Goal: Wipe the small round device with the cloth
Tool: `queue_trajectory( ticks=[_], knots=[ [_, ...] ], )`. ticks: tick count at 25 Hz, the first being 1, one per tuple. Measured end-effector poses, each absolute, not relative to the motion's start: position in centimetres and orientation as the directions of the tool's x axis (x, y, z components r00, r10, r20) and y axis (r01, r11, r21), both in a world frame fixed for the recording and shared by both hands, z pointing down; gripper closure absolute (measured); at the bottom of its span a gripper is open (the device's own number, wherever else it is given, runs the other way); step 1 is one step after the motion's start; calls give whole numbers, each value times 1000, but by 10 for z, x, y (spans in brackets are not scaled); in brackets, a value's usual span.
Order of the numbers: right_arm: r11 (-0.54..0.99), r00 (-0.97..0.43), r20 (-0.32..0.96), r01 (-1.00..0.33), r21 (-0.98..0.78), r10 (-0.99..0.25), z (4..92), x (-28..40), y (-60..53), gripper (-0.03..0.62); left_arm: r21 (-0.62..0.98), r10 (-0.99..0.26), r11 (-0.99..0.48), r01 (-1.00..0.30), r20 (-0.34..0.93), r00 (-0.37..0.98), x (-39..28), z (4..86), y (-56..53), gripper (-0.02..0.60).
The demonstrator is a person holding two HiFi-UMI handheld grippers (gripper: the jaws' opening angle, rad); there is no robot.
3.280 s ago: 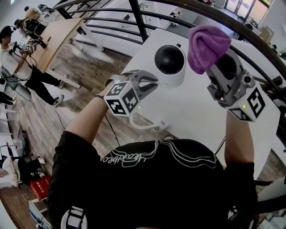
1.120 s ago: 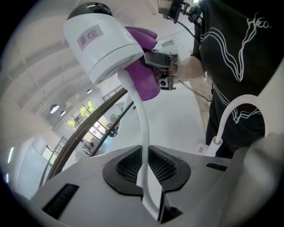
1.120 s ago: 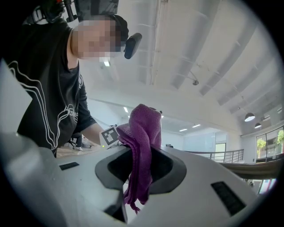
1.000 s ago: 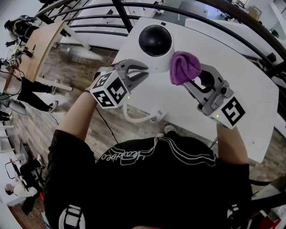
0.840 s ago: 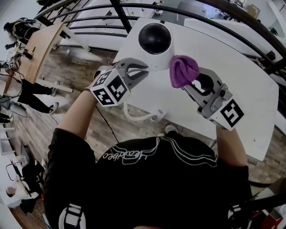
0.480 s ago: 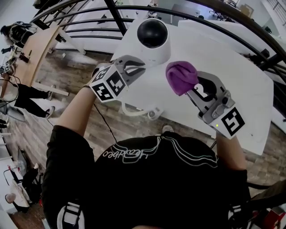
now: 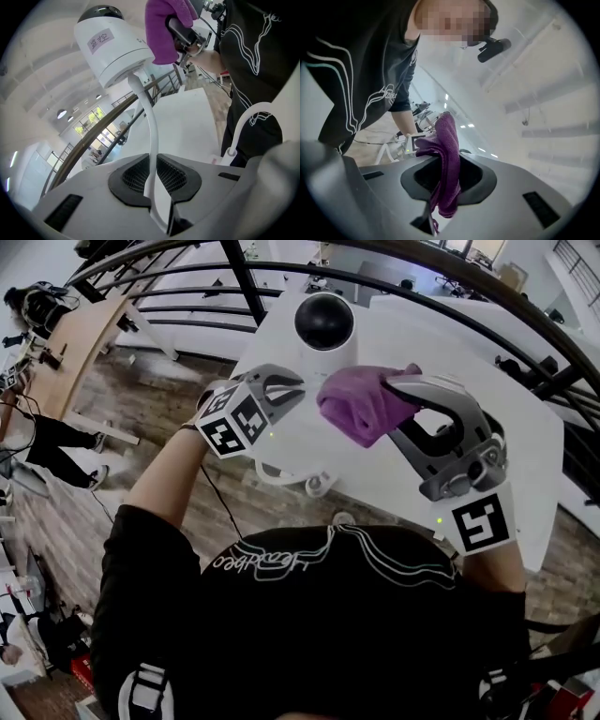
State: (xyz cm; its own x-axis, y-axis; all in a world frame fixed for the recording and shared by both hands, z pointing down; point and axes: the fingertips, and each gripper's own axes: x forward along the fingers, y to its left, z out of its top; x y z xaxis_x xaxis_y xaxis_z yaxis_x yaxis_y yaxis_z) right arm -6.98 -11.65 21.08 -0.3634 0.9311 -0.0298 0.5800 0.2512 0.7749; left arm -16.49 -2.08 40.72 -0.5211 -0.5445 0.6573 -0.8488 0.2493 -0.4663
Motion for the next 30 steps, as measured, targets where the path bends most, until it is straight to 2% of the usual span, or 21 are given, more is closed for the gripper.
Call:
queue_trajectory(
  ticks=[5,12,19,30],
  knots=[
    [172,-375,-14,390,905,927,197,-70,-96,528,-460,-542,265,-848,656,-525,-166,406,-19,531],
    [100,-400,13,259,961,916,204,-83,-84,528,-451,-538,291,-844,652,-534,-168,405,-18,529],
    [71,-406,43,261,963,913,223,-92,-83,528,-443,-544,312,-841,642,-540,-166,406,-24,526],
    [82,-355,68,391,917,932,258,-104,-75,528,-418,-545,349,-839,638,-544,-170,412,-17,525]
  ],
)
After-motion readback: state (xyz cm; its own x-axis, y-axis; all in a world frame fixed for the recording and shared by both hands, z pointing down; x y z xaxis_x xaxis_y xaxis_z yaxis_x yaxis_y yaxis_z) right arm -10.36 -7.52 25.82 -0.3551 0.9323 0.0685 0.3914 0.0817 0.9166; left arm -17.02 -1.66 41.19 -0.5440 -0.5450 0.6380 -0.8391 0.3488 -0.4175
